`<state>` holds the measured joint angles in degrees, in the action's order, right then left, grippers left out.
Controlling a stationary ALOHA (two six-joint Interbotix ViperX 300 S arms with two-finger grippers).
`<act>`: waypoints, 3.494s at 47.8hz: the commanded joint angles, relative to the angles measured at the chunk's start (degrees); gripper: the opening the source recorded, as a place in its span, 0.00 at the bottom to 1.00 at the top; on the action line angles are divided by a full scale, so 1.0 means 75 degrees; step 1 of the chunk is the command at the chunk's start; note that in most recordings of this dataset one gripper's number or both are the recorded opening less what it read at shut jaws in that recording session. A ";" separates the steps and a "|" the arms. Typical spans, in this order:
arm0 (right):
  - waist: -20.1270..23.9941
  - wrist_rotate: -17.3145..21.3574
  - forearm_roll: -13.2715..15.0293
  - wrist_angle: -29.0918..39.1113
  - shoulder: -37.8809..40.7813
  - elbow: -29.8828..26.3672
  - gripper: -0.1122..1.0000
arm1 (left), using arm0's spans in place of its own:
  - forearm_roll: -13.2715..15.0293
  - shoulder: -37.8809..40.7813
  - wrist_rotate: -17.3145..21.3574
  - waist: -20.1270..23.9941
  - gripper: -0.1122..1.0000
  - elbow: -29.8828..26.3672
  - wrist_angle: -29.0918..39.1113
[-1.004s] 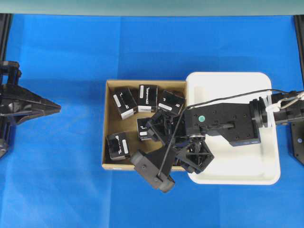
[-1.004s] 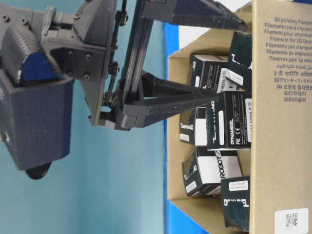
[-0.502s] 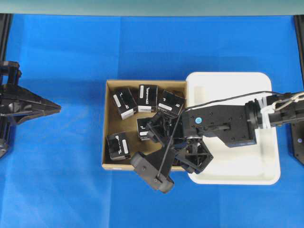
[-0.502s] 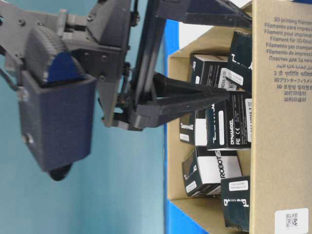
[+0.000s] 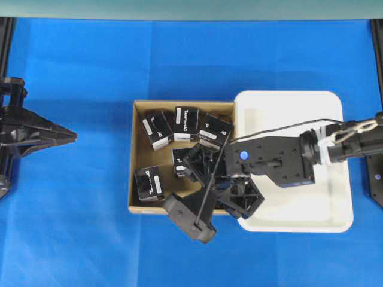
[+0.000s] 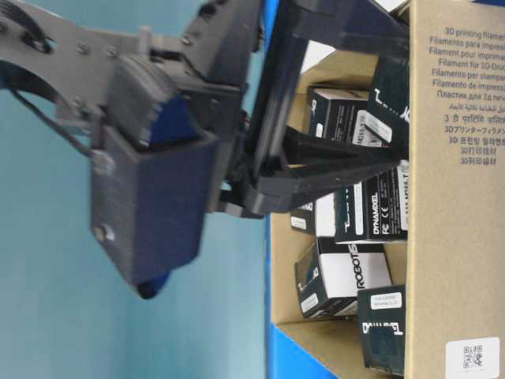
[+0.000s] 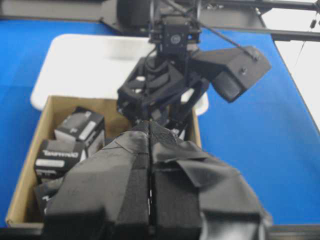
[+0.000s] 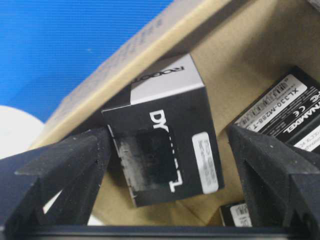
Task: Pick a box that is randomly placed inside the cardboard box.
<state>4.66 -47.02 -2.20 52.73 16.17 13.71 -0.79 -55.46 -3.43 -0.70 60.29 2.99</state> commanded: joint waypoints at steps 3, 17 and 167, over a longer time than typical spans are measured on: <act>0.0035 -0.0129 -0.0012 -0.0059 0.0188 0.0035 0.99 | -0.0012 0.0012 -0.0012 0.0000 0.04 -0.0211 -0.0047; 0.0035 -0.0105 -0.0023 -0.0023 0.0188 0.0000 0.94 | -0.0012 0.0012 -0.0012 0.0000 0.04 -0.0211 -0.0035; -0.3457 0.3973 -0.0328 -0.0328 -0.1969 0.2238 1.00 | -0.0012 0.0094 -0.0012 0.0070 0.04 -0.0223 -0.0105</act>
<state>-21.53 -17.40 -4.39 49.39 2.81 31.64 -0.70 -55.11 -3.43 -0.09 60.29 2.72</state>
